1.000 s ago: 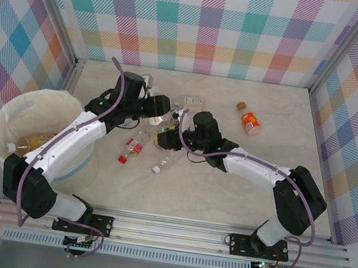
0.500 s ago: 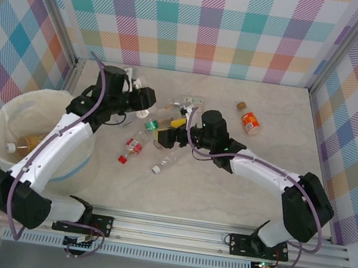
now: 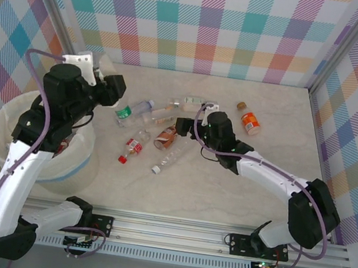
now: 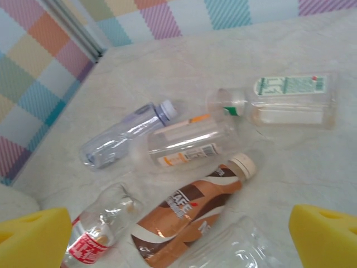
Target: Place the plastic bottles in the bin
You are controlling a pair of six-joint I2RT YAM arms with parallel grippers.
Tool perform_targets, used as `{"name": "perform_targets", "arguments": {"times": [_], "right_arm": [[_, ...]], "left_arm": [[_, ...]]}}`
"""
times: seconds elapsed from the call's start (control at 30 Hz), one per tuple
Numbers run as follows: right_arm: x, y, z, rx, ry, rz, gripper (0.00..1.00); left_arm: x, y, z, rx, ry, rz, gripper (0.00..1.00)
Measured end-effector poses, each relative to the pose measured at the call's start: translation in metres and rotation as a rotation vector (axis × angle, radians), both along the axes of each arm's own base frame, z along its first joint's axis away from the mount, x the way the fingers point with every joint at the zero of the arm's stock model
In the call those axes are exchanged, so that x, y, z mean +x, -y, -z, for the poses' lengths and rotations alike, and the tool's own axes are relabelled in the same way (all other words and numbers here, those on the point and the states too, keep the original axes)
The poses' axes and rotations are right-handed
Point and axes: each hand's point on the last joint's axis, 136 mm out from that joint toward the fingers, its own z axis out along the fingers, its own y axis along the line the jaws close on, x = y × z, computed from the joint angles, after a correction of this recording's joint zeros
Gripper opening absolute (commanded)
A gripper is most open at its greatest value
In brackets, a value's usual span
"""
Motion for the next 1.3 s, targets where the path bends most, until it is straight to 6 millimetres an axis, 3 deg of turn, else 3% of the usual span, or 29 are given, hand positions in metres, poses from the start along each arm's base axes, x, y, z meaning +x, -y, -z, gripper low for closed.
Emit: {"name": "perform_targets", "arguments": {"times": [0.17, 0.4, 0.57, 0.7, 0.77, 1.0, 1.13, 1.3], "right_arm": [[0.002, 0.003, 0.018, -0.035, -0.049, 0.026, 0.99], [0.007, -0.001, 0.022, -0.053, -0.067, 0.029, 0.99], [0.013, -0.011, 0.014, -0.037, -0.064, 0.011, 0.99], [0.016, -0.020, 0.008, -0.021, -0.065, -0.015, 0.98], [0.015, -0.021, 0.008, -0.021, -0.068, -0.020, 0.98], [0.014, -0.018, 0.012, -0.041, -0.080, -0.016, 0.99], [0.013, -0.012, 0.010, -0.060, -0.064, -0.005, 0.99], [0.013, -0.004, 0.010, -0.095, -0.044, 0.017, 1.00]], "left_arm": [[-0.014, -0.034, -0.014, 0.093, 0.036, -0.137, 0.49], [-0.041, -0.105, -0.027, 0.308, 0.062, -0.458, 0.52], [-0.053, -0.158, -0.026, 0.374, -0.029, -0.655, 0.50], [-0.056, -0.188, -0.005, 0.351, -0.133, -0.751, 0.50], [-0.053, -0.195, 0.014, 0.322, -0.183, -0.761, 0.51], [-0.046, -0.195, 0.073, 0.168, -0.321, -0.729, 0.71], [-0.038, -0.194, 0.083, 0.080, -0.345, -0.718, 0.83], [-0.036, -0.186, 0.083, 0.013, -0.332, -0.688, 1.00]]}}
